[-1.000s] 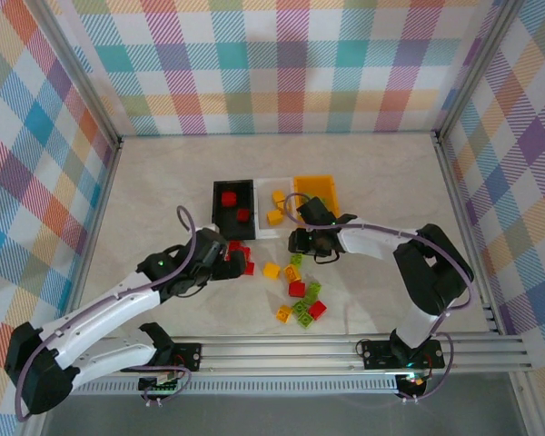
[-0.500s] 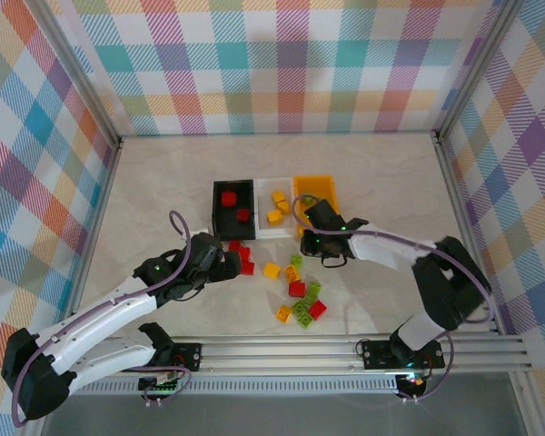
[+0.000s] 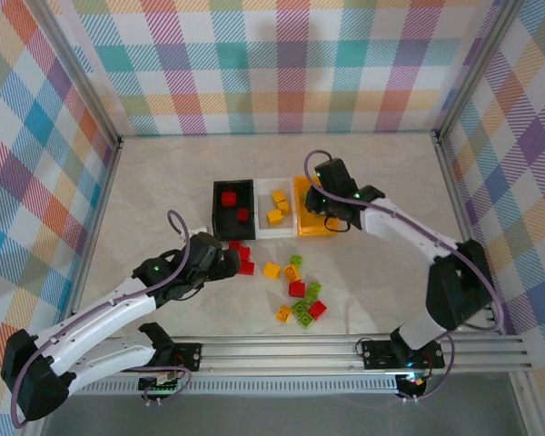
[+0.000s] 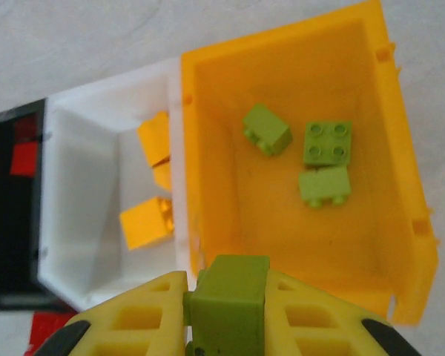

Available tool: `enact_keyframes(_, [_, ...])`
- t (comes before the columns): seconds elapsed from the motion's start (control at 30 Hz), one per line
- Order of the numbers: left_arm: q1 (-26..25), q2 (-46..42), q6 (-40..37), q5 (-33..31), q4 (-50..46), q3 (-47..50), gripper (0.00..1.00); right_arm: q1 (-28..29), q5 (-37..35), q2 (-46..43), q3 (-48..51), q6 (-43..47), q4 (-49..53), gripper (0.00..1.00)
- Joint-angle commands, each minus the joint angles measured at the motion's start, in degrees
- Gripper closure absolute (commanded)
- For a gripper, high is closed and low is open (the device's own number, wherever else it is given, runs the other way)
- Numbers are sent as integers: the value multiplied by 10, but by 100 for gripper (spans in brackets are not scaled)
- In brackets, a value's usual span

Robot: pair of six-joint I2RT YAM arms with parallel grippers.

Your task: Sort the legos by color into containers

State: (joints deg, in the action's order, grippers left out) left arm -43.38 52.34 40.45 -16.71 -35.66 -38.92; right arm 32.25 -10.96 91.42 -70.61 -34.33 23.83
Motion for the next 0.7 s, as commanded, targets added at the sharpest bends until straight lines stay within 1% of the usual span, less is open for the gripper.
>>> enact_keyframes(0.0, [0, -19, -4, -8, 2, 6, 0, -6, -11, 48, -45, 18, 27, 75])
enact_keyframes(0.13, [1, -29, 0, -6, 1, 12, 0, -10, -16, 91, -82, 13, 32, 73])
enact_keyframes(0.2, [1, -30, -1, -8, -1, 10, 0, -13, -15, 104, -95, 10, 35, 70])
enact_keyframes(0.23, [1, -31, 0, -9, -2, 11, 0, -13, -15, 109, -101, 8, 37, 65])
enact_keyframes(0.33, [1, -35, 0, -10, -3, 10, 0, -14, -11, 107, -111, 9, 38, 44])
enact_keyframes(0.37, [0, -36, 0, -11, -4, 9, 0, -14, -9, 101, -111, 9, 35, 38])
enact_keyframes(0.4, [1, -37, 0, -12, -4, 9, 0, -14, -9, 93, -109, 9, 35, 35])
enact_keyframes(0.53, [1, -41, 0, -13, -3, 8, 0, -13, 0, 47, -82, 7, 28, 28])
enact_keyframes(0.67, [1, -34, -1, -10, 4, 7, 0, -6, 21, -18, -23, -5, 11, 27])
